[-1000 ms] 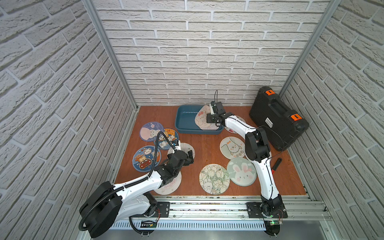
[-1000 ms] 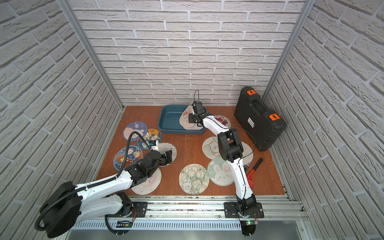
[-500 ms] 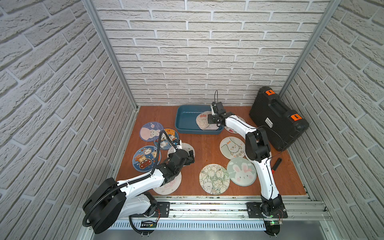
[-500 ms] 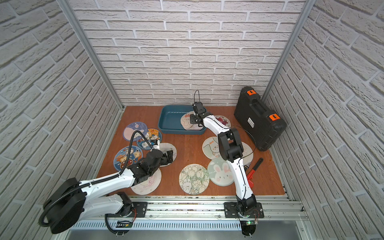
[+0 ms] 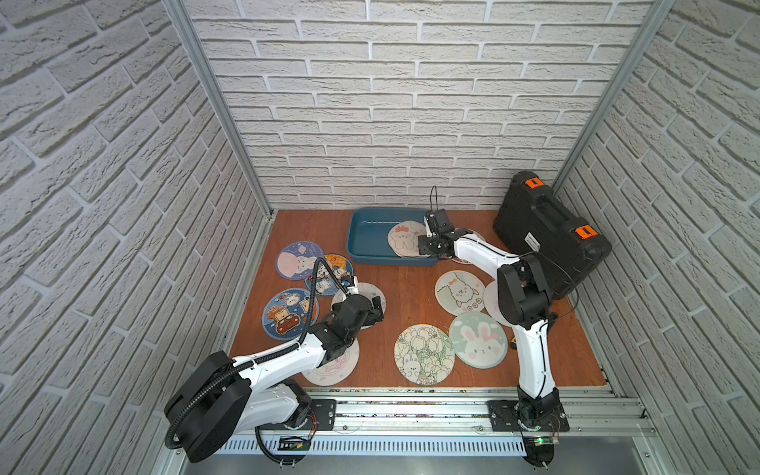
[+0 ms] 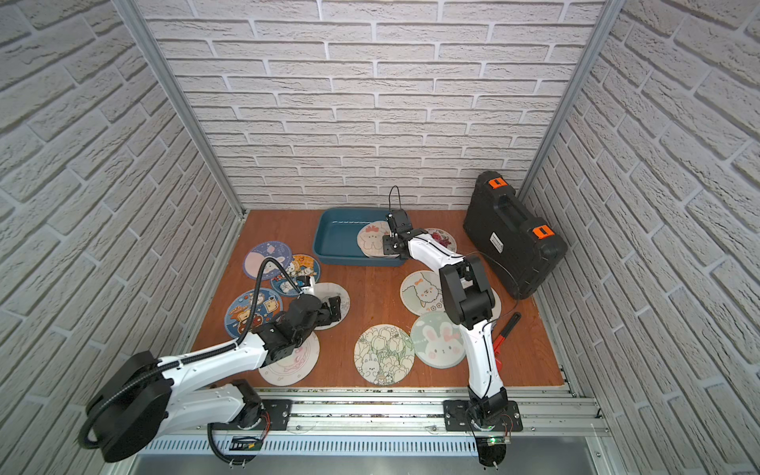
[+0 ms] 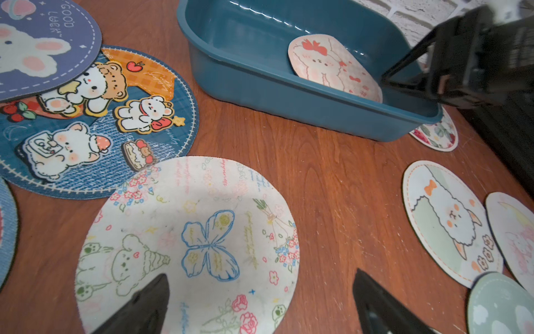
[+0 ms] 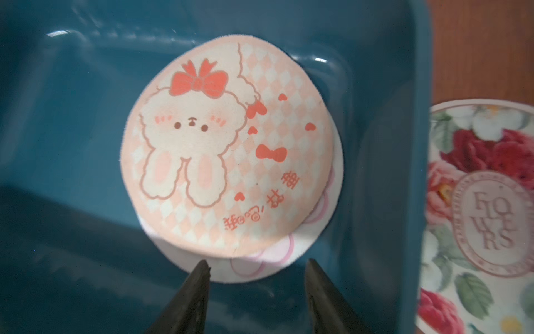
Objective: Put the coasters into the storage box
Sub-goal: Place the coaster in the storage box, then pick up the coaster from the center of the board.
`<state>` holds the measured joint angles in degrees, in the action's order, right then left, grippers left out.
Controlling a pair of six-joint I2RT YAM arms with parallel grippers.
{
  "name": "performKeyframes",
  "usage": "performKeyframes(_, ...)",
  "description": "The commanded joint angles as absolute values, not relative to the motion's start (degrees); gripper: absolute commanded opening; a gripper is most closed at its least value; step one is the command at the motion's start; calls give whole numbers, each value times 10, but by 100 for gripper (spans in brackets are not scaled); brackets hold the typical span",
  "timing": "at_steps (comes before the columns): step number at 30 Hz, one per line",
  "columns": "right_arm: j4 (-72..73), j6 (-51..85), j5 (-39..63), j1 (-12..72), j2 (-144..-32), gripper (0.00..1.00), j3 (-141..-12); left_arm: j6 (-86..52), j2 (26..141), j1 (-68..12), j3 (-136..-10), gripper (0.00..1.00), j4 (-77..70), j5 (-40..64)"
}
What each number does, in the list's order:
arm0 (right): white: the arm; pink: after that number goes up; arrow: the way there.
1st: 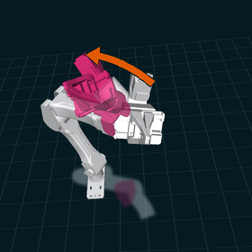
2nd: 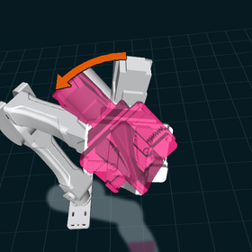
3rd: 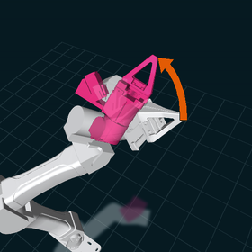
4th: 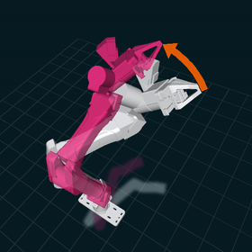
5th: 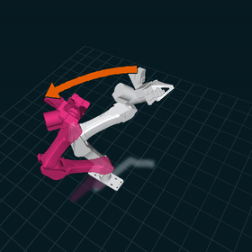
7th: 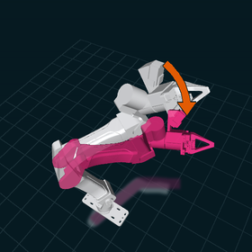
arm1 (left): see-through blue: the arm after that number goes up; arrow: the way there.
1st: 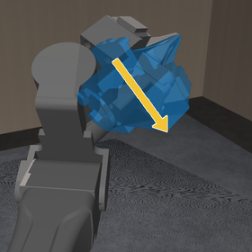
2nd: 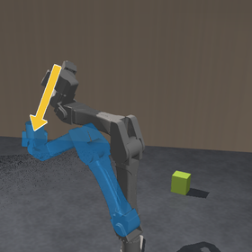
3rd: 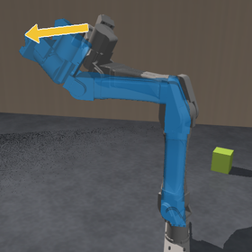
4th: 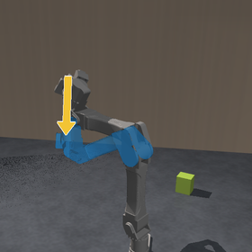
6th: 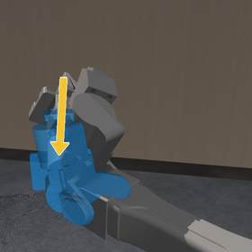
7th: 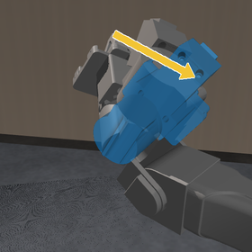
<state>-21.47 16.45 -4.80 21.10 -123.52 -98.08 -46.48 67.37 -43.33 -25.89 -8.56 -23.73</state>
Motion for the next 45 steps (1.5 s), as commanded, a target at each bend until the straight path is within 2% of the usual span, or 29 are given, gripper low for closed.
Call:
performKeyframes(1, -165, 145, -23, 209, -1164, 54, -947, -474, 678, -426, -268, 98, -96, -244)
performKeyframes(6, -187, 142, 45, 211, -1114, 54, -920, -497, 679, -417, -267, 98, -79, -257)
performKeyframes(17, -177, 104, 75, 280, -1043, 54, -812, -542, 672, -384, -252, 98, -41, -260)
performKeyframes(28, -133, 152, 99, 360, -1051, 53, -720, -563, 669, -355, -241, 98, -11, -258)
performKeyframes(45, -96, 200, 151, 403, -1125, 51, -713, -567, 715, -292, -209, 98, -70, -213)
